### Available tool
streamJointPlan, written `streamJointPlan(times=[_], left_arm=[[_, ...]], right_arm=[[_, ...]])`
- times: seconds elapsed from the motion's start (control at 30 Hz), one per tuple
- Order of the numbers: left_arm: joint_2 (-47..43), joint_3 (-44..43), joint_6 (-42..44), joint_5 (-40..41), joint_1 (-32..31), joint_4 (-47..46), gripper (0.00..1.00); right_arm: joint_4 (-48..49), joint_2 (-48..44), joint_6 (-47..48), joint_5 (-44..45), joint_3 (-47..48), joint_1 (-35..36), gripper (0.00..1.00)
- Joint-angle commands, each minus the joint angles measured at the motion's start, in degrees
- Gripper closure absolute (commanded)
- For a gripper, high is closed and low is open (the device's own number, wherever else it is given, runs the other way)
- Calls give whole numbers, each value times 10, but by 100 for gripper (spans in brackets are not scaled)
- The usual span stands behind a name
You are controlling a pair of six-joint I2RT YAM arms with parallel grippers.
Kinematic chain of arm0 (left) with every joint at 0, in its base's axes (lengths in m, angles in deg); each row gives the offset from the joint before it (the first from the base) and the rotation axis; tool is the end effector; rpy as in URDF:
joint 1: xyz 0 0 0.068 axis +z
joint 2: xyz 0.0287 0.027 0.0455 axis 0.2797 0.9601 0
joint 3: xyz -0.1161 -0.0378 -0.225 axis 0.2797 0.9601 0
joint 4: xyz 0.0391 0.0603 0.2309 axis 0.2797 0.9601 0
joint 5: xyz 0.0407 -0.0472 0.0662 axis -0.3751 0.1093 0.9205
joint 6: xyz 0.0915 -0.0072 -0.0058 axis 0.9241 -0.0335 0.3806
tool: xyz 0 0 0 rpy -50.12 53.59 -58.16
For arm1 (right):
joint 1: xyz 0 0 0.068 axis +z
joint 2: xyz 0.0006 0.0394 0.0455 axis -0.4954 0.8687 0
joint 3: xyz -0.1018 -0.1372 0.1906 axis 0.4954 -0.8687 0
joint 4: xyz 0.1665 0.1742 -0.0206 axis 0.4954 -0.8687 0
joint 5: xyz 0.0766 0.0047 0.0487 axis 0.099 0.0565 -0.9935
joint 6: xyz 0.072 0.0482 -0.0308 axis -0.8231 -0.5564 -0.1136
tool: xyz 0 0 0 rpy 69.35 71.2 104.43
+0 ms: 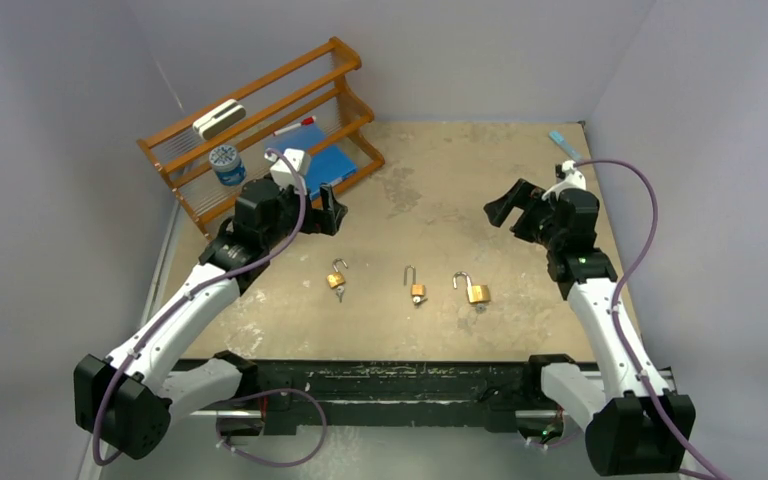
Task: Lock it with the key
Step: Pick up the lock from the center of the board.
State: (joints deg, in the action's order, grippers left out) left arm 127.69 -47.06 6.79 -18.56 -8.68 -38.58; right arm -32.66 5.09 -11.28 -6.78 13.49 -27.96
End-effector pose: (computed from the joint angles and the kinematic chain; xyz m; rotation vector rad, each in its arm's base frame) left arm 0.2529 -0.1261 0.2972 0.1966 1.9357 -0.5852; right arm 0.2597 0.0239 0.2835 0.3251 1.8840 0.5532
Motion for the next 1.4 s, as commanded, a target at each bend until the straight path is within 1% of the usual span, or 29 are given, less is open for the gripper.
streamJointPlan(times=[0.0, 0.07, 0.1, 0.13, 0.17, 0.2, 0.23, 0.3, 0.33, 0.43, 0.5, 0.6, 0.67, 0.77, 0.9, 1.0, 1.13, 1.27, 1.37], left_arm=[[-35, 12, -32, 95, -1, -91, 7], [-38, 9, -29, 105, -1, -85, 6], [-39, 5, -28, 107, -1, -74, 6], [-41, 3, -29, 111, -1, -63, 6], [-43, 3, -31, 115, -1, -62, 6], [-47, 4, -35, 119, -1, -63, 6], [-51, 6, -40, 125, -1, -67, 6], [-61, 15, -56, 137, -1, -74, 6], [-68, 21, -65, 145, -1, -97, 6], [-86, 29, -83, 188, -1, -107, 6], [-93, 22, -86, 231, -1, -87, 5], [-105, 16, -75, 265, -1, -52, 4], [-110, 9, -66, 277, 0, -32, 4], [-113, 7, -62, 294, -1, -2, 4], [-139, 54, -84, 306, 0, -32, 4], [-154, 56, -75, 311, 0, -31, 4], [-162, 56, -77, 340, -3, -19, 4], [-163, 58, -83, 339, -5, -20, 4], [-152, 50, -85, 334, -5, -23, 4]], right_arm=[[29, -33, -15, 13, 6, 4, 1], [98, -46, -18, -30, -27, 5, 1], [98, -36, -31, -13, -24, 14, 1], [64, -12, -28, 18, -1, 33, 1], [19, 24, -11, 55, 34, 65, 1], [-16, 53, 7, 112, 60, 114, 1], [-25, 70, 29, 173, 73, 169, 1], [9, 97, 54, 263, 74, 279, 1], [12, 119, 61, 285, 82, 317, 1], [-3, 214, 85, 284, 133, 403, 1], [-2, 278, 116, 294, 165, 461, 1], [-2, 374, 141, 301, 219, 535, 1], [-7, 423, 131, 283, 248, 553, 1], [31, 459, 124, 252, 258, 567, 4], [42, 503, 123, 238, 288, 578, 8], [43, 527, 116, 238, 304, 585, 10], [50, 552, 104, 232, 319, 590, 17], [57, 571, 103, 232, 330, 596, 25], [55, 582, 95, 238, 336, 600, 29]])
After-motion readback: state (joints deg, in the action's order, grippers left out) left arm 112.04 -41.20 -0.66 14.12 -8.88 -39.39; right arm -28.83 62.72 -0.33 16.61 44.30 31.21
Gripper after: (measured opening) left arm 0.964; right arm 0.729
